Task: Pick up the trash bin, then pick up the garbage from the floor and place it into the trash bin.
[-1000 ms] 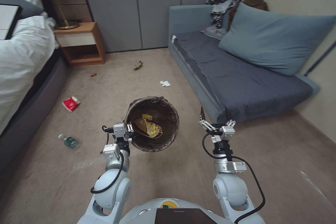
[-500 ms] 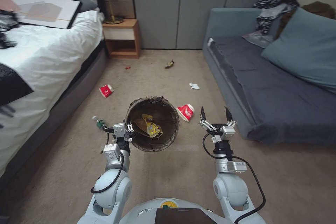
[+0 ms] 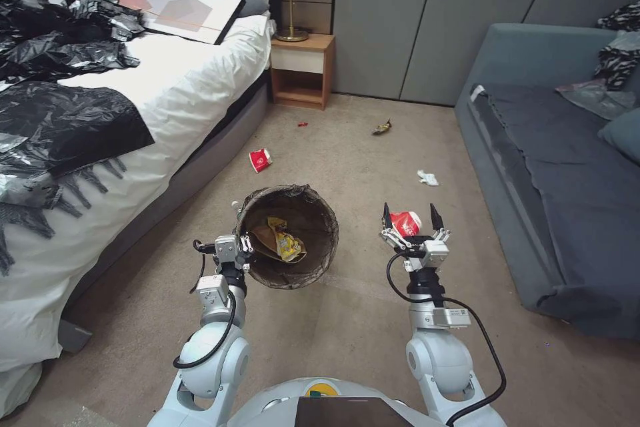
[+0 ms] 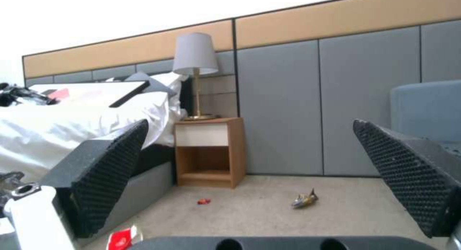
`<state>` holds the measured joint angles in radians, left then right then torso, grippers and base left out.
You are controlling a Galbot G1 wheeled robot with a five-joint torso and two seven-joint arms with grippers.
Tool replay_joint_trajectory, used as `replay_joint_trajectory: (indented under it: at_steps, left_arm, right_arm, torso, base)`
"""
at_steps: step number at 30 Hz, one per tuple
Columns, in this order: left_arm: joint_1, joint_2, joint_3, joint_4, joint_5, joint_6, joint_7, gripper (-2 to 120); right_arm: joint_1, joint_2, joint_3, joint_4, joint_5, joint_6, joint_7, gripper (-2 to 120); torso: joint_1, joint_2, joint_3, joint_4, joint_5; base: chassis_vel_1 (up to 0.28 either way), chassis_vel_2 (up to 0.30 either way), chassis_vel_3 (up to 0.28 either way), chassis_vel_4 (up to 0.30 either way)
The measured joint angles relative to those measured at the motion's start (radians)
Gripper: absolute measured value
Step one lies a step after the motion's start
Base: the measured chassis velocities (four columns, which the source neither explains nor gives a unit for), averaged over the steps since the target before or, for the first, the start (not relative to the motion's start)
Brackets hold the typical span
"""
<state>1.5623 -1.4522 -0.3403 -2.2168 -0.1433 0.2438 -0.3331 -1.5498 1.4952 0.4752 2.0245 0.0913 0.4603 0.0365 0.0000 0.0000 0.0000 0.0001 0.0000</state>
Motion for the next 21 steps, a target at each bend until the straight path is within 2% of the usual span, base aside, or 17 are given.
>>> replay_joint_trajectory:
  at_steps: [4,21]
  left_arm:
    - [-0.001,0.0,0.005,0.0,-0.002,0.0,0.002,3]
    - [-0.004,0.002,0.007,0.005,-0.005,0.0,0.006,3]
  right_arm:
    - [0.001,0.002,0.005,0.0,0.0,0.0,0.0,100]
    - [0.004,0.007,0.013,-0.005,0.009,0.0,0.004,100]
  torso:
    - [0.0,0.0,0.0,-0.0006,0.0]
    - [0.0,0.0,0.0,-0.0002,0.0001]
  base:
    - [0.0,0.0,0.0,0.0]
    - [0.0,0.0,0.0,0.0]
